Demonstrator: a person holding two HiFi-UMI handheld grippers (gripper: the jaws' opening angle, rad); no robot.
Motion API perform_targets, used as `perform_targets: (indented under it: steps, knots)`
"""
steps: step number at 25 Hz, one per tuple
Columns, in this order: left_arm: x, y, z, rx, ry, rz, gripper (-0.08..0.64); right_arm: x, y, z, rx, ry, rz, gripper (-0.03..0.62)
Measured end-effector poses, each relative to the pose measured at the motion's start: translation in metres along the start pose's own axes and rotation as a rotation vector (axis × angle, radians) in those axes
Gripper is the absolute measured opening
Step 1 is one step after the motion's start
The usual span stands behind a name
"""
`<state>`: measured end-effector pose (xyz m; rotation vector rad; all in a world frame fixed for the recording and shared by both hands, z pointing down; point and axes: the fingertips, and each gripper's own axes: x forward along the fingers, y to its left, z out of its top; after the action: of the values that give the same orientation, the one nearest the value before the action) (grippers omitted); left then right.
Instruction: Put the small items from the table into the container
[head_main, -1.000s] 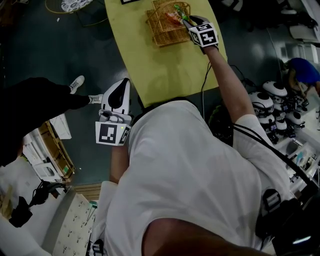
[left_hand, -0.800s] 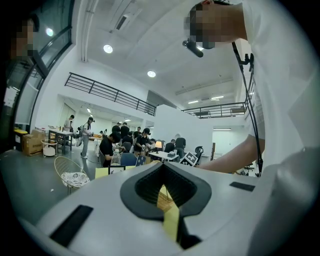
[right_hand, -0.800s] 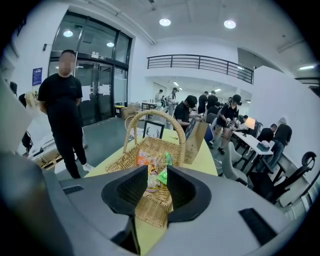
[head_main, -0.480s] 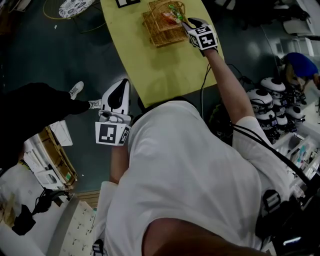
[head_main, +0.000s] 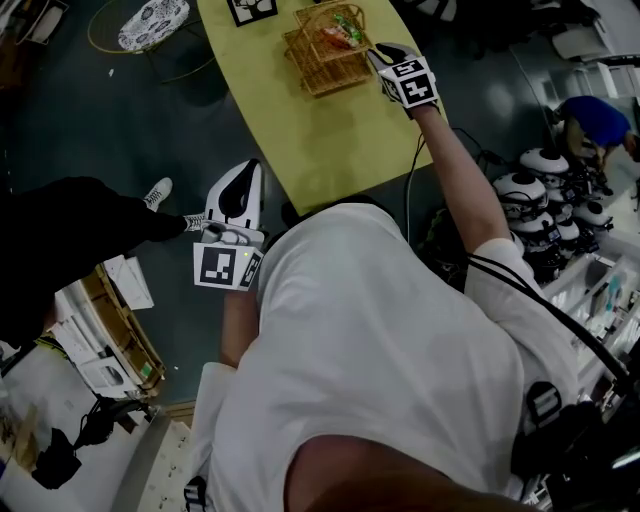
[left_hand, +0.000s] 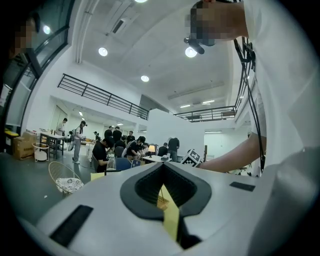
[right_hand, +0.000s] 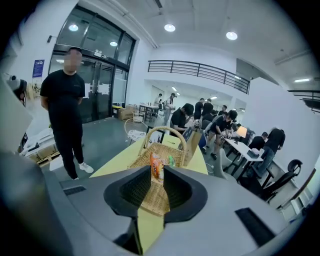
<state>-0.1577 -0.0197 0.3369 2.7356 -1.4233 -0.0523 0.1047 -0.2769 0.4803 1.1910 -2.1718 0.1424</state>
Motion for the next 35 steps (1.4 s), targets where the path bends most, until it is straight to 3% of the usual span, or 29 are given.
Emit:
perform_targets:
  steps: [19,25,35]
  knots:
    - [-0.044,0.017,-0.005,0.010,-0.003,-0.140,0.008,-0.074,0.049,0.011,0.036,-0.065,-0.111,0.034]
    - [-0.041,0.019,-0.011,0.006,0.007,-0.189,0.008,-0.101,0.057,0.011,0.087,-0.097,-0.133,0.017]
    - [-0.028,-0.004,-0.018,0.004,0.018,-0.230,0.008,-0.141,0.067,-0.008,0.096,-0.120,-0.115,0.017]
